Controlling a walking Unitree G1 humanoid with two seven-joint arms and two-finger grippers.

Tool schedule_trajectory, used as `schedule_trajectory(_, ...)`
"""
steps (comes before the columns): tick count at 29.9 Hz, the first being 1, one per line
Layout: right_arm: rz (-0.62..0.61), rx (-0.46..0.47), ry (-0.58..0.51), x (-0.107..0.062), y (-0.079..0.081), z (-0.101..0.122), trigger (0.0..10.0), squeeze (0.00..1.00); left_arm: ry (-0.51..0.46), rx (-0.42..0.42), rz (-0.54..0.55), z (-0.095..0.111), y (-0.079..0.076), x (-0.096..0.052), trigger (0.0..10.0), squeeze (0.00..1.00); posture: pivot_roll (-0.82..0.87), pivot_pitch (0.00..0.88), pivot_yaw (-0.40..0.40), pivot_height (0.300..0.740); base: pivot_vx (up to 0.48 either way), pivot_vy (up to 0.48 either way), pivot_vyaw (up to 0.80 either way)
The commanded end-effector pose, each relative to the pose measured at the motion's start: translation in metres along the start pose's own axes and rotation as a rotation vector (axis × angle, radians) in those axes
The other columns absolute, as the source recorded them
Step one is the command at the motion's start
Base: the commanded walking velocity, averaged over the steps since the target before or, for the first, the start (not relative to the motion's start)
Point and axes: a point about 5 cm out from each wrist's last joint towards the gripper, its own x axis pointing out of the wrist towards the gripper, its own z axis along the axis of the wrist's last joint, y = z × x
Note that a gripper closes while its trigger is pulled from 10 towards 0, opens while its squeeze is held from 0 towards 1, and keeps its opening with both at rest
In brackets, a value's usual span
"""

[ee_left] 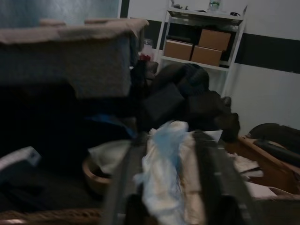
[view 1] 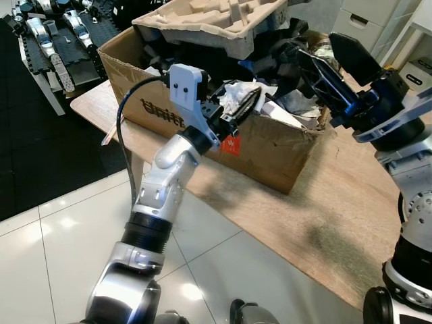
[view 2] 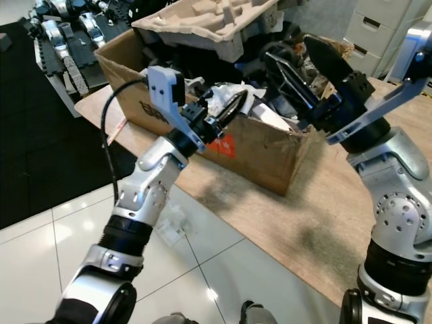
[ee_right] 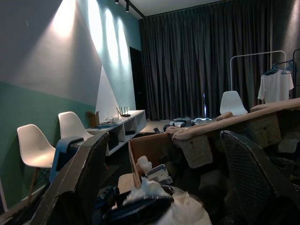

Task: Picking trash to rubbish bin

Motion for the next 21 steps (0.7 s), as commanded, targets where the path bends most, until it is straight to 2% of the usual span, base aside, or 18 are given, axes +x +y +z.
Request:
schedule_trajectory(1, 0.036, -0.016, -0.019, 0.001, 0.006, 0.005, 10.0, 0.00, -0.005, 0.056, -0.006, 0.010, 0.003, 0.002, 0.0, 0.00, -0.06, 0.167, 0.046, 0.740, 0.000, 0.000, 0.00)
schedule_trajectory(3, 0.037, -0.018, -0.017, 0.001, 0.006, 0.005, 10.0, 0.00, 0.002, 0.116, -0.016, 0.018, 0.006, 0.002, 0.0, 0.00, -0.06, 0.167, 0.046, 0.740, 0.000, 0.000, 0.00)
schedule_trajectory(5, 0.036, -0.023, -0.008, 0.002, 0.005, 0.004, 10.0, 0.00, 0.001, 0.141, -0.016, 0.022, 0.008, 0.002, 0.0, 0.00, -0.06, 0.167, 0.046, 0.740, 0.000, 0.000, 0.00)
schedule_trajectory(10, 0.038, -0.040, 0.025, 0.002, 0.004, -0.001, 10.0, 0.00, -0.035, 0.142, 0.024, 0.033, 0.015, 0.002, 0.0, 0.00, -0.05, 0.164, 0.040, 0.740, 0.000, 0.000, 0.00)
schedule_trajectory(12, 0.042, -0.032, 0.014, 0.002, 0.004, 0.000, 10.0, 0.00, -0.045, 0.143, 0.038, 0.036, 0.018, 0.004, 0.4, 0.00, -0.05, 0.164, 0.041, 0.740, 0.000, 0.000, 0.00)
schedule_trajectory(13, 0.046, -0.025, 0.002, 0.002, 0.005, 0.001, 10.0, 0.00, -0.050, 0.151, 0.043, 0.039, 0.019, 0.005, 1.5, 0.00, -0.05, 0.164, 0.041, 0.740, 0.000, 0.000, 0.00)
schedule_trajectory(14, 0.046, -0.025, 0.002, 0.002, 0.005, 0.001, 10.0, 0.00, -0.050, 0.151, 0.043, 0.039, 0.019, 0.005, 1.5, 0.00, -0.05, 0.164, 0.041, 0.740, 0.000, 0.000, 0.00)
schedule_trajectory(16, 0.059, -0.011, -0.015, 0.001, 0.006, 0.003, 10.0, 0.00, -0.046, 0.185, 0.017, 0.040, 0.017, 0.009, 3.2, 0.00, -0.05, 0.168, 0.042, 0.740, 0.000, 0.000, 0.00)
schedule_trajectory(17, 0.063, -0.008, -0.017, 0.000, 0.007, 0.003, 10.0, 0.00, -0.042, 0.201, 0.000, 0.040, 0.015, 0.011, 3.2, 0.00, -0.05, 0.172, 0.044, 0.740, 0.000, 0.000, 0.00)
schedule_trajectory(19, 0.093, -0.005, -0.007, 0.000, 0.013, 0.002, 10.0, 0.00, -0.031, 0.245, -0.081, 0.038, 0.008, 0.017, 5.5, 0.00, -0.06, 0.181, 0.048, 0.740, 0.000, 0.000, 0.00)
schedule_trajectory(21, 0.093, -0.005, -0.007, 0.000, 0.013, 0.002, 10.0, 0.00, -0.031, 0.245, -0.081, 0.038, 0.008, 0.017, 5.5, 0.00, -0.06, 0.181, 0.048, 0.740, 0.000, 0.000, 0.00)
